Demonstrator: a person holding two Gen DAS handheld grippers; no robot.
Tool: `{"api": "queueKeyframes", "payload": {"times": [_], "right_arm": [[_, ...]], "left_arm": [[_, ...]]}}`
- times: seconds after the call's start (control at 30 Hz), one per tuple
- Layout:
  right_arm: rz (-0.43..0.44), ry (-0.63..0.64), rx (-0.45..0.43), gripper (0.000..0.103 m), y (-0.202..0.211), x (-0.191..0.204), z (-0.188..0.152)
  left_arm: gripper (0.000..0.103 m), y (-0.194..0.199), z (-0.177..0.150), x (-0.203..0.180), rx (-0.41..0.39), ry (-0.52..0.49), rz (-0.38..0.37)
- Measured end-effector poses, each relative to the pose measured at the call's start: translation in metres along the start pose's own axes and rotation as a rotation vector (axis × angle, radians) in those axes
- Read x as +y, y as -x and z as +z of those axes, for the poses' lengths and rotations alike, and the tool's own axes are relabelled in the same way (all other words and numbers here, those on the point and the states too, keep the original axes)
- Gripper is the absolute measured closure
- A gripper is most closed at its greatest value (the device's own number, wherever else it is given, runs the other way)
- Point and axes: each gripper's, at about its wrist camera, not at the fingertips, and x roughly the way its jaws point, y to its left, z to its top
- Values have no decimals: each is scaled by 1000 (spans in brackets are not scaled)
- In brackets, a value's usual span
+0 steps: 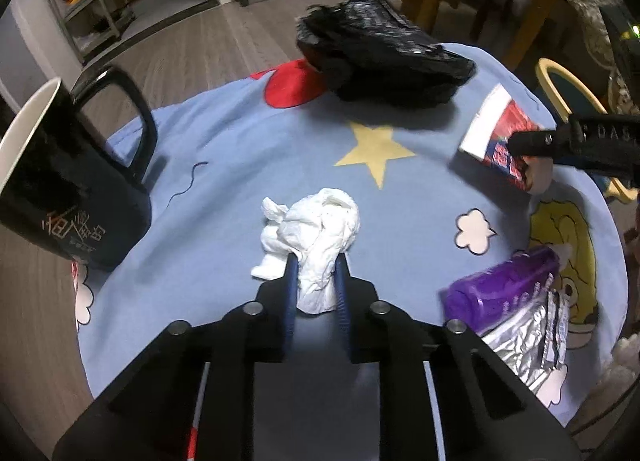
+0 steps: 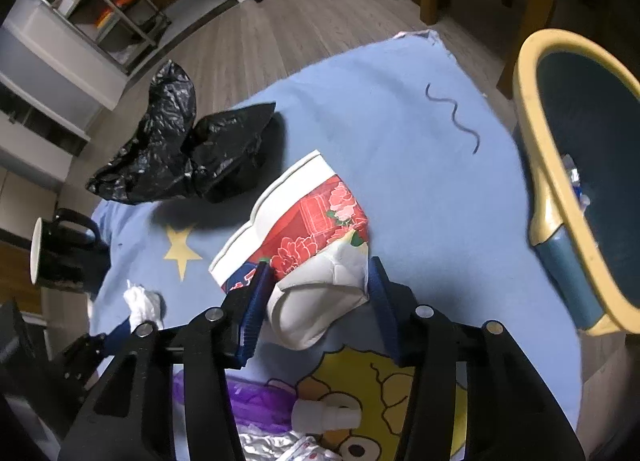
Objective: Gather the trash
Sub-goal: 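Grasp the white tissue with left tool while right tool grasps the red-white paper cup, then carry the tissue and paper cup over the bin and open both tools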
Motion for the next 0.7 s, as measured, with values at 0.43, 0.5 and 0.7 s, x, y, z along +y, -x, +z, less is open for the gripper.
{"api": "queueKeyframes", "payload": {"times": [0.43, 0.5, 0.7], "right_arm": [[80, -58, -110, 54, 90, -14, 15], [106, -46, -151, 54, 118, -17, 21], [39, 15, -239, 54, 172, -48, 25]], "left_arm": [[88, 73, 12, -29, -149, -37, -40], [88, 84, 12, -35, -167, -46, -51], [88, 104, 12, -52, -178, -89, -70]]}}
